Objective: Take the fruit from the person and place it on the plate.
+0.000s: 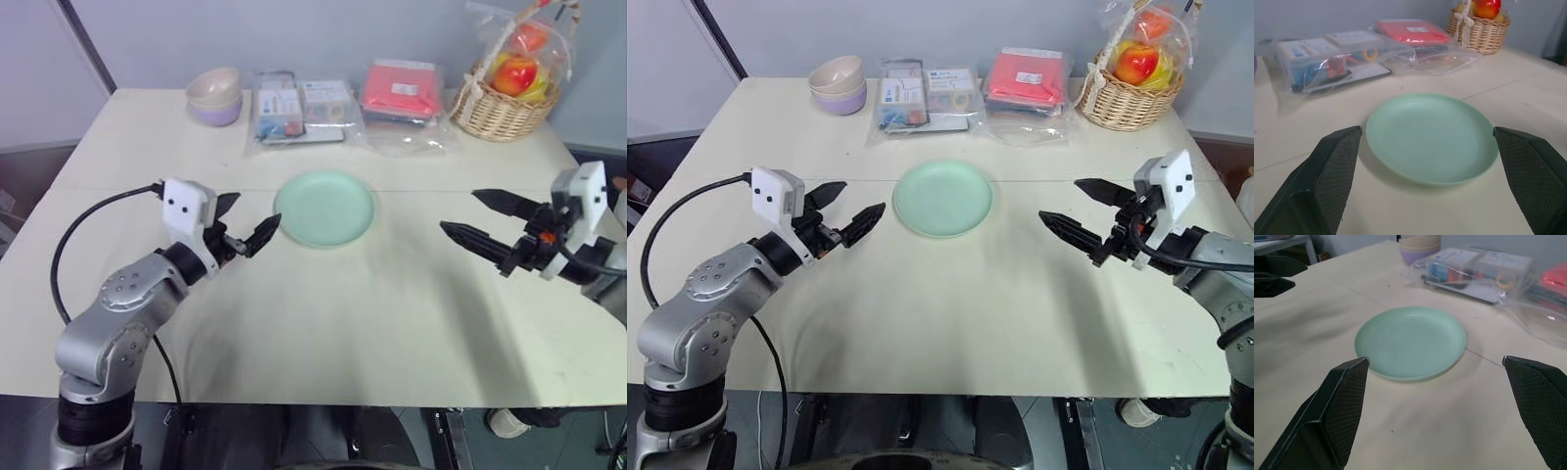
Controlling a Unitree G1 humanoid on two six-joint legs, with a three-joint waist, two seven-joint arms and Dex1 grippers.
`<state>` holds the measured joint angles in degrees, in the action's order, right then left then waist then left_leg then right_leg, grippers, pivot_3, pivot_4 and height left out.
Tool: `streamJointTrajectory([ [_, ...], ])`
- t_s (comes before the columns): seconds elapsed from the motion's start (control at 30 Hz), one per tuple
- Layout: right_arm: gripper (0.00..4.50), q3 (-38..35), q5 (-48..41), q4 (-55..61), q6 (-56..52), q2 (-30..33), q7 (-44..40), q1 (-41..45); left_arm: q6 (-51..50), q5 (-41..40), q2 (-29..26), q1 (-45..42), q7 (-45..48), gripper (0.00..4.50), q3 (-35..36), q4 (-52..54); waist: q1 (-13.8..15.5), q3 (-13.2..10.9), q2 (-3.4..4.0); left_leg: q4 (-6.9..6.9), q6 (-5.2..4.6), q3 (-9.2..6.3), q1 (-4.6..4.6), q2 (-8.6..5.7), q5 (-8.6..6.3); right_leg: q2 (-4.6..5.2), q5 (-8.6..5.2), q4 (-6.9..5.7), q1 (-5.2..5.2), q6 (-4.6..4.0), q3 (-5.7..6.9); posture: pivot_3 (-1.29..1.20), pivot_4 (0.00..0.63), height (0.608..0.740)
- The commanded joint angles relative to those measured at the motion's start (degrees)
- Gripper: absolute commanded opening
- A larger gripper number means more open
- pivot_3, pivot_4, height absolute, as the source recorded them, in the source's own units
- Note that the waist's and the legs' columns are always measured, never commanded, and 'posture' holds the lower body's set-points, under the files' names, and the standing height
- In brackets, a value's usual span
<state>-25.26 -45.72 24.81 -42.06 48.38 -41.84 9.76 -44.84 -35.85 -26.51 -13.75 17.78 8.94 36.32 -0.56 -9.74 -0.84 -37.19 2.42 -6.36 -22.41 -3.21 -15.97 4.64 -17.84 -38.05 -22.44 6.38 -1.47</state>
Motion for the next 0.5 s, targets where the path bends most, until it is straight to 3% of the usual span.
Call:
streamJointTrajectory([
  [0.03, 4.50, 0.1, 1.0, 0.0, 2.0, 0.0, 0.1, 1.0, 0.9, 0.0, -0.9, -0.5, -0.1, 4.49, 1.4, 1.9, 0.0, 0.0, -0.01, 0.00, 0.00, 0.00, 0.00, 0.00, 0.00, 0.00, 0.00, 0.00, 0.00, 0.00, 0.00, 0.00, 0.150, 0.740],
  [0.5, 4.50, 1.7, 3.0, -1.3, 4.3, -0.1, -0.4, 1.4, 0.8, -1.1, -0.4, -1.6, -2.3, 4.49, 2.4, 1.5, 0.0, 0.0, -0.01, 0.00, 0.00, 0.00, 0.00, 0.00, 0.00, 0.00, 0.00, 0.00, 0.00, 0.00, 0.00, 0.00, 0.150, 0.740],
])
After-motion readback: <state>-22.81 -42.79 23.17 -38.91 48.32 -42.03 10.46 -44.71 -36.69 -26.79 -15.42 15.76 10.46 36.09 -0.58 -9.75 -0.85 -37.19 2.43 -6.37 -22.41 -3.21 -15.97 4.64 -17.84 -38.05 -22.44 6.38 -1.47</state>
